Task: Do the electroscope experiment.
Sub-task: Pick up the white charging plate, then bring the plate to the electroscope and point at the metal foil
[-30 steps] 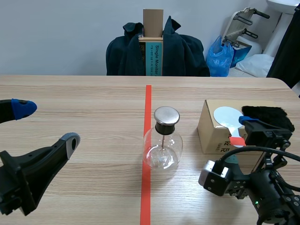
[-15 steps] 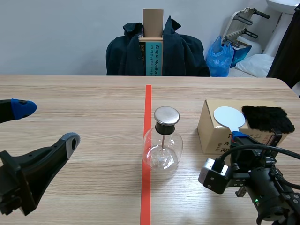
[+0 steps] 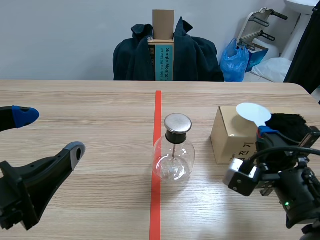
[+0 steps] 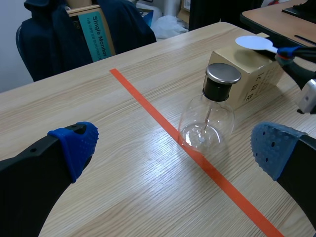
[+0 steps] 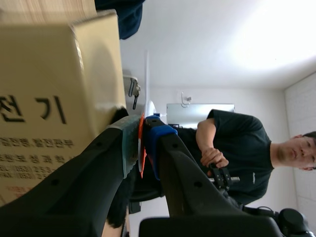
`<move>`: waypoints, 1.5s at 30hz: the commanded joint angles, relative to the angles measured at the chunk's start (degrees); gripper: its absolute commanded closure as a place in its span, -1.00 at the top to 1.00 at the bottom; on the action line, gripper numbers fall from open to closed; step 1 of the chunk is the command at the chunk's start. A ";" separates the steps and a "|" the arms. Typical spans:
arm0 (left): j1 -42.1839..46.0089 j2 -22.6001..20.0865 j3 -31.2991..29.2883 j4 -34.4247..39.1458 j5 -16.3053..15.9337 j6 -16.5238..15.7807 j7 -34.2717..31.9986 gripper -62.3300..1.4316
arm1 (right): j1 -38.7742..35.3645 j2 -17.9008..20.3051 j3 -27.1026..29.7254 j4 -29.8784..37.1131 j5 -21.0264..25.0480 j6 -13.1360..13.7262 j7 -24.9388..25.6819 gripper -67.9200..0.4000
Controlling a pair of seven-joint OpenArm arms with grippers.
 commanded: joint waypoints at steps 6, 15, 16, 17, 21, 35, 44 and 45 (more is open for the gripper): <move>-0.17 -0.15 0.33 1.01 -0.37 -0.07 -0.63 1.00 | 0.70 6.29 1.81 9.81 3.17 -3.17 0.13 -0.96; -0.17 -0.17 0.33 1.01 0.07 -0.04 -0.02 1.00 | 0.70 16.46 4.74 21.75 14.53 -3.17 0.11 -0.96; -0.17 -0.20 0.33 1.01 0.48 -0.04 0.59 1.00 | 0.70 17.49 5.16 22.73 15.91 -3.17 0.13 -0.96; -0.17 -0.22 0.33 1.01 1.01 -0.04 0.96 1.00 | 0.70 18.32 5.60 23.56 17.11 -3.17 0.13 -0.96; -0.17 -1.29 0.31 0.98 2.03 -0.04 3.93 0.37 | 0.70 19.23 8.24 25.70 20.31 -3.17 0.44 -0.96; -23.43 -8.59 14.32 -24.85 2.08 -10.60 -7.41 -0.87 | 0.72 18.51 11.54 28.04 24.74 -3.17 4.50 -0.96; -43.43 -0.24 34.60 -45.55 6.84 -10.43 -12.17 -0.87 | 0.70 11.63 11.50 28.04 24.68 -3.17 16.59 -0.96; -44.59 0.85 35.71 -47.06 7.50 -10.40 -12.33 -0.87 | 0.70 10.88 11.47 28.02 24.20 -3.17 18.10 -0.96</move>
